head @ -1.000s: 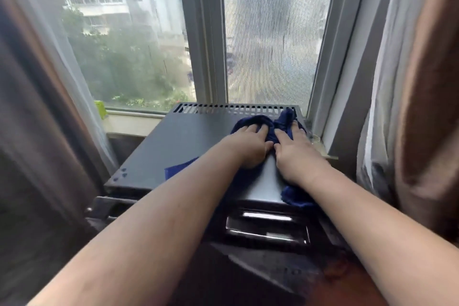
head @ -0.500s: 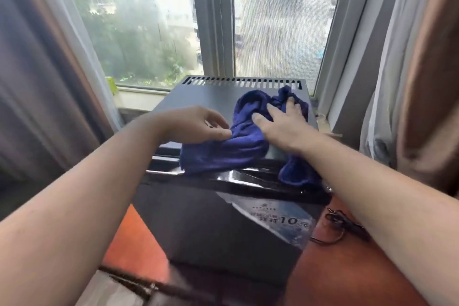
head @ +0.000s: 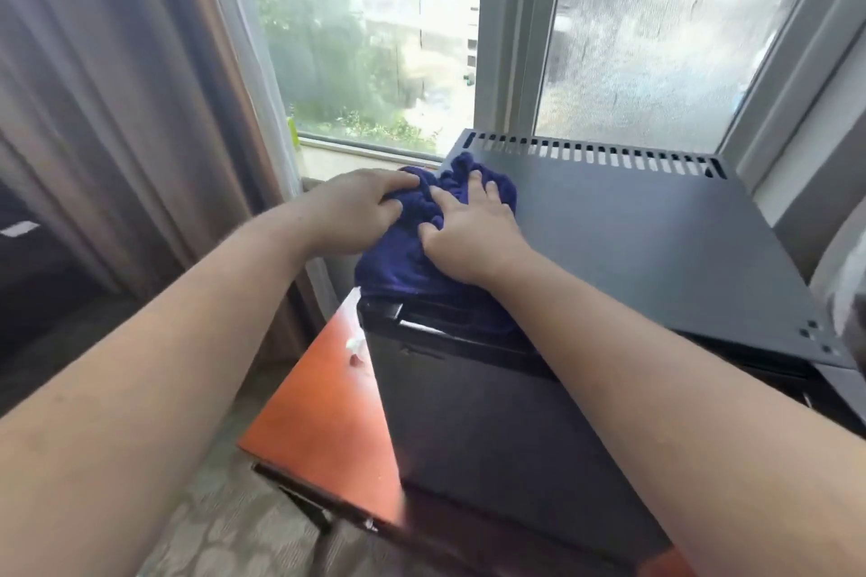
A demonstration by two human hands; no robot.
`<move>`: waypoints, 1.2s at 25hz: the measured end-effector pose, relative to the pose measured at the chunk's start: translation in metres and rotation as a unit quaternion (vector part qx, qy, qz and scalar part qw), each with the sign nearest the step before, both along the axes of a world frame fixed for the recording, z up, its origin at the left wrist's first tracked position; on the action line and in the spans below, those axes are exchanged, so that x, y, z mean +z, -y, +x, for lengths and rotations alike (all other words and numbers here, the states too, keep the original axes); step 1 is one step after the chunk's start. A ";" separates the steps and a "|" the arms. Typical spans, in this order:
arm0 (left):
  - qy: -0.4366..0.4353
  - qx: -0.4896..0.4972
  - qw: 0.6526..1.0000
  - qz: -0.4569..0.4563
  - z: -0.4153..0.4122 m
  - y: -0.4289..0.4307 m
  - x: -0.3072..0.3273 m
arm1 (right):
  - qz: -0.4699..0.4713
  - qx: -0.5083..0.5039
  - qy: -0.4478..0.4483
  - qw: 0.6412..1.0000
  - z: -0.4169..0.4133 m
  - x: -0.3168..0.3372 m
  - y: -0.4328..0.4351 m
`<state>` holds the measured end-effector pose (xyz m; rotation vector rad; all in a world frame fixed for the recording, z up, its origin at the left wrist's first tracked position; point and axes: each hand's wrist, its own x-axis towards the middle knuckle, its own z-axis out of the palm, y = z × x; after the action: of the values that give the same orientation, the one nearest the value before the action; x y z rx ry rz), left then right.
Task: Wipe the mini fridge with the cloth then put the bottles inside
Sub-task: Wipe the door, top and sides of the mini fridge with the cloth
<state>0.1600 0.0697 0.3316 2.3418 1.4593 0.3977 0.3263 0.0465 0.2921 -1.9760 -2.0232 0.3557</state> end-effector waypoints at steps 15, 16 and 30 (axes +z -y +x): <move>-0.127 -0.233 0.964 0.025 0.255 0.008 0.004 | -0.026 -0.196 -0.022 0.980 0.210 0.003 0.042; -0.129 -0.247 0.960 0.029 0.277 0.010 0.004 | -0.024 -0.209 -0.019 0.977 0.230 0.004 0.048; -0.092 -0.108 0.990 0.002 0.400 -0.060 -0.006 | 0.000 -0.112 -0.061 0.992 0.356 0.003 -0.054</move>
<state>0.5598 0.1301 0.3261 2.5632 1.2602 0.1297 0.6825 0.1003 0.2955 -2.0995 -1.7071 0.4141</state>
